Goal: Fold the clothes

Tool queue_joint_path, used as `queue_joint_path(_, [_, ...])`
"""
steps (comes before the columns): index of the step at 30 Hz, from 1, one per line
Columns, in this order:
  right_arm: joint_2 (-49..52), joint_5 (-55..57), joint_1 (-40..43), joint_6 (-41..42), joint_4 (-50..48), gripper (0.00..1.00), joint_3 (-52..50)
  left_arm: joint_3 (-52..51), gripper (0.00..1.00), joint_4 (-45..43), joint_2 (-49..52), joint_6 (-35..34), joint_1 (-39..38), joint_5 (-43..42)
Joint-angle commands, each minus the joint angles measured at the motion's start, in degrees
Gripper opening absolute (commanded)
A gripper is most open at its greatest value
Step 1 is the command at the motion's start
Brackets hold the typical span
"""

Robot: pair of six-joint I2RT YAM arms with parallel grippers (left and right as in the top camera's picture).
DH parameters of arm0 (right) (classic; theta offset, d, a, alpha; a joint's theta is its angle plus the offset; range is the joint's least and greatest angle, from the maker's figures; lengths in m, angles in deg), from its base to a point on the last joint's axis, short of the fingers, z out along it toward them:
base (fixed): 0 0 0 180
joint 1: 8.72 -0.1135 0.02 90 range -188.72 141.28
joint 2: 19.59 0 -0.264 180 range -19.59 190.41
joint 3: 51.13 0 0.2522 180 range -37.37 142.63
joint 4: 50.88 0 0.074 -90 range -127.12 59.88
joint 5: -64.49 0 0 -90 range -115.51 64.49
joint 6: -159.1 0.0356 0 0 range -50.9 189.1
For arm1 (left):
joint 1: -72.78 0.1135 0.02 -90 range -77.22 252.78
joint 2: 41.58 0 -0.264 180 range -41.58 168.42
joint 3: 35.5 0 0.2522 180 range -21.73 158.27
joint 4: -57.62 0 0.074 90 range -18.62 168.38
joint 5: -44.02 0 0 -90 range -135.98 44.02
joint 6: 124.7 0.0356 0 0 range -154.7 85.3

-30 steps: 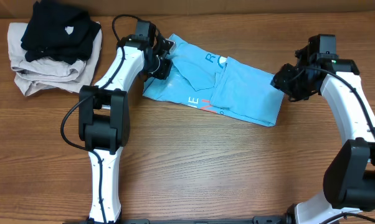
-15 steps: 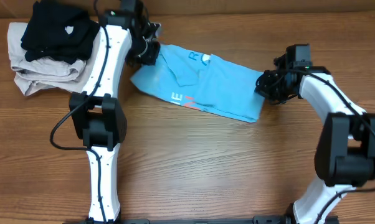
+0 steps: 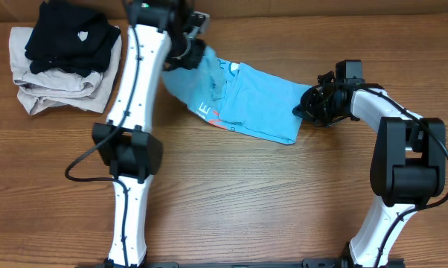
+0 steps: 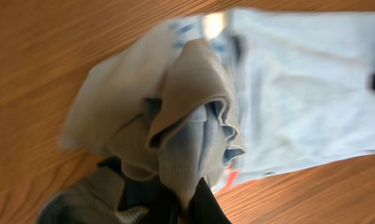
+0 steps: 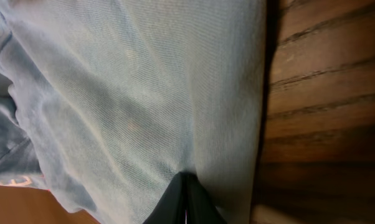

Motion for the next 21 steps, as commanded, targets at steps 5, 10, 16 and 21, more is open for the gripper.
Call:
queue_joint_path(5, [3.43, 1.31, -0.83, 0.42, 0.98, 0.04, -0.92, 3.91, 0.04, -0.85, 0.07, -0.72, -11.02, -0.22])
queue_joint_path(10, [3.43, 1.18, -0.83, 0.42, 0.96, 0.04, -0.92, 3.72, 0.04, -2.16, 0.92, -4.52, -17.79, 0.02])
queue_joint_path(16, [3.43, 0.83, -0.81, 0.42, 0.96, 0.04, -0.92, 3.63, 0.04, -5.49, 1.36, -11.04, -23.06, -0.04])
queue_joint_path(21, [3.43, 0.55, -0.81, 0.42, 0.94, 0.04, -0.92, 3.63, 0.04, -8.24, 1.36, -12.44, -25.92, -0.22])
